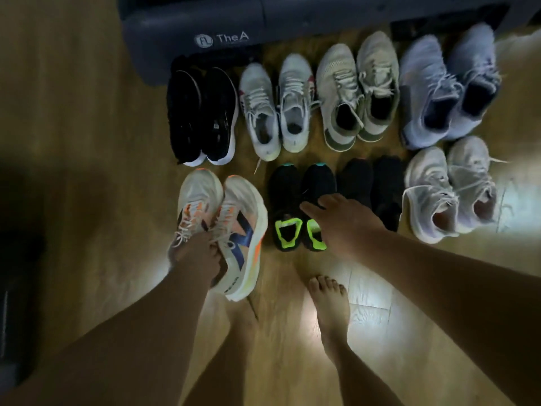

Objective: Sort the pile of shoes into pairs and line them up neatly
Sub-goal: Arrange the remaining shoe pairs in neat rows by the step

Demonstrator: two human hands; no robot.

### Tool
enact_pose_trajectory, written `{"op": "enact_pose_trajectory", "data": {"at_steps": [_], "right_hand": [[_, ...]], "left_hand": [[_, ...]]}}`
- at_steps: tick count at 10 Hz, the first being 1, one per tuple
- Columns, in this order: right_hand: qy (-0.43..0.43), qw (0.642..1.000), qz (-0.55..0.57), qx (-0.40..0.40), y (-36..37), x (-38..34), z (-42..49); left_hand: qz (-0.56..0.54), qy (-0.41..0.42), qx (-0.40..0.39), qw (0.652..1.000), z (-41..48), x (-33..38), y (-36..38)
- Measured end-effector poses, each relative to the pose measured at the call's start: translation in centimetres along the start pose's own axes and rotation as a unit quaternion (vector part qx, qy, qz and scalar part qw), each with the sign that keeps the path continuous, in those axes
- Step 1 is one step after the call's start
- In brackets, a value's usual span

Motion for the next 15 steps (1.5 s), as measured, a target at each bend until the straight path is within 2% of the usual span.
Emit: {"op": "enact_pose_trajectory", "data": {"at_steps": [1, 2, 3, 4, 5, 6, 7, 8, 9, 10, 11, 12, 13, 14, 15], "right_hand": [[0.036, 0.998, 0.033, -0.026, 1.9, -0.1, 1.1], [0.065, 0.994, 0.087, -0.028, 3.1, -0.4, 2.7], [0.13, 0.975, 0.175, -0.033, 5.1, -0.4, 5.1], [0.202, 0.94, 0.265, -0.067, 8.1, -0.4, 7.0], [0.24, 0.939, 0.235, -0.071, 9.4, -0.8, 8.0], [0.306, 0.919, 0.249, -0.019, 9.4, -0.5, 7.2], [0.362, 0.885, 0.283, -0.072, 11.7, -0.1, 6.5], [0.367, 0.887, 0.274, -0.057, 12.3, -0.2, 7.5], [0.378, 0.873, 0.308, 0.005, 12.8, 0.0, 8.8], [0.356, 0.886, 0.296, -0.01, 14.5, -1.1, 9.2], [0.329, 0.897, 0.294, -0.002, 14.7, -1.5, 9.3], [0.3, 0.912, 0.278, -0.007, 13.8, -0.6, 9.8], [0.288, 0.94, 0.175, -0.044, 12.9, 0.0, 10.0], [0.29, 0.95, 0.092, -0.073, 12.8, -0.5, 10.3], [0.316, 0.934, 0.16, -0.041, 12.9, -0.6, 10.7]], "left_hand": [[-0.016, -0.018, 0.002, 1.0, 0.4, 1.1, -0.5], [-0.077, -0.036, -0.06, 0.995, 0.7, 1.4, 0.7], [-0.111, -0.06, -0.069, 0.99, 3.8, 1.1, 1.2], [-0.019, -0.125, -0.15, 0.981, 4.7, -0.4, 1.2], [0.174, -0.166, -0.199, 0.95, 5.0, -2.0, -1.3], [0.355, -0.066, -0.106, 0.927, 7.3, -0.8, -4.6], [0.493, 0.074, -0.103, 0.861, 8.3, -0.2, -5.4], [0.579, 0.183, -0.142, 0.781, 8.6, -1.5, -5.2], [0.514, 0.238, -0.102, 0.818, 8.8, -1.4, -5.4], [0.422, 0.266, -0.052, 0.865, 8.5, -1.3, -6.7], [0.391, 0.263, -0.014, 0.882, 8.9, -1.2, -8.3], [0.44, 0.25, -0.059, 0.861, 9.5, -1.0, -7.6], [0.459, 0.238, -0.133, 0.845, 8.7, -1.3, -5.5], [0.512, 0.261, -0.168, 0.801, 7.9, -2.2, -3.0], [0.577, 0.26, -0.102, 0.767, 7.9, -2.2, -1.0]]}}
Point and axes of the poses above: each hand's wrist, its own z-axis towards the middle knuckle, its own y-axis out of the palm, x = y × z, the point moved 8 cm from there along z, towards the middle knuckle, and after that the axes turned 9 degrees about y, right-handed, at the moved point
